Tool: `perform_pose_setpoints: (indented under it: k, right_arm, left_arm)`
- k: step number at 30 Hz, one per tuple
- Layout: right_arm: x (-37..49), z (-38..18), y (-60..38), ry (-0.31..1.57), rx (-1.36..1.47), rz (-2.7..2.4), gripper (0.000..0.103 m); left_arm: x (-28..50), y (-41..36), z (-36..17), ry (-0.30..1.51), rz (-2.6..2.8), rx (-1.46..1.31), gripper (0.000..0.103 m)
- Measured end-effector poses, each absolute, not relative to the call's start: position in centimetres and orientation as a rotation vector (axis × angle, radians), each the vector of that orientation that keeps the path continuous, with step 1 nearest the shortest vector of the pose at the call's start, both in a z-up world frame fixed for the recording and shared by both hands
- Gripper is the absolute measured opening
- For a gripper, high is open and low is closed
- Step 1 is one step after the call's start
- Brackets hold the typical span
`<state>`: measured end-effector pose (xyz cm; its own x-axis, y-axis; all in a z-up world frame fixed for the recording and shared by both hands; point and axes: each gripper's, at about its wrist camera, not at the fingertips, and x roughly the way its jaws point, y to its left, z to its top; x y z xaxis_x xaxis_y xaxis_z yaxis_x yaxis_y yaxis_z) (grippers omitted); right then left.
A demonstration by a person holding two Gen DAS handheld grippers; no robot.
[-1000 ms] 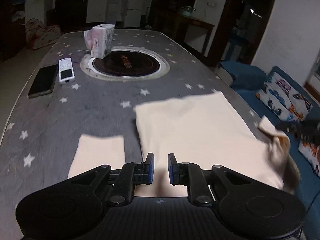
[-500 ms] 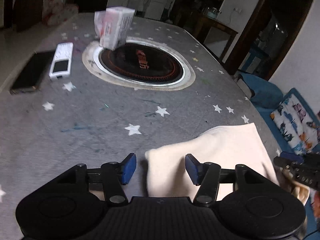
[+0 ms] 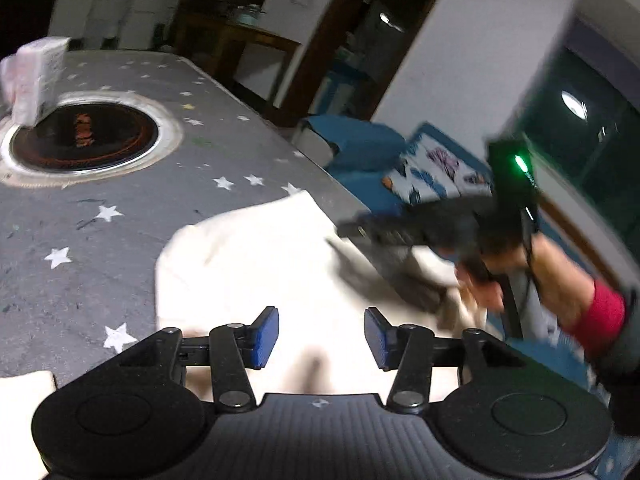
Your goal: Fold clothes
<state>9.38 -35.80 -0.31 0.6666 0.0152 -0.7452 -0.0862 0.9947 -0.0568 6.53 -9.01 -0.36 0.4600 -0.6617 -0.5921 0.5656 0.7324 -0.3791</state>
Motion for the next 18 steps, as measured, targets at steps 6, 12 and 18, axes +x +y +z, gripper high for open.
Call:
perform_pose_setpoints:
  k: [6, 12, 18]
  right_arm:
    - [10.6, -0.4, -35.8, 0.838, -0.094, 0.067, 0.029]
    - [12.4, -0.9, -35.7, 0.839, -0.085, 0.076, 0.029]
    - [14.0, -1.5, -36.3, 0.844, -0.066, 0.052, 0.029]
  left_arm:
    - [6.3, -7.1, 1.0, 0.707, -0.526, -0.102, 0.051]
    - [8.1, -6.1, -0.7, 0.829, -0.401, -0.139, 0.057]
    - [8.5, -6.9, -1.9, 0.896, -0.420, -0.108, 0.021]
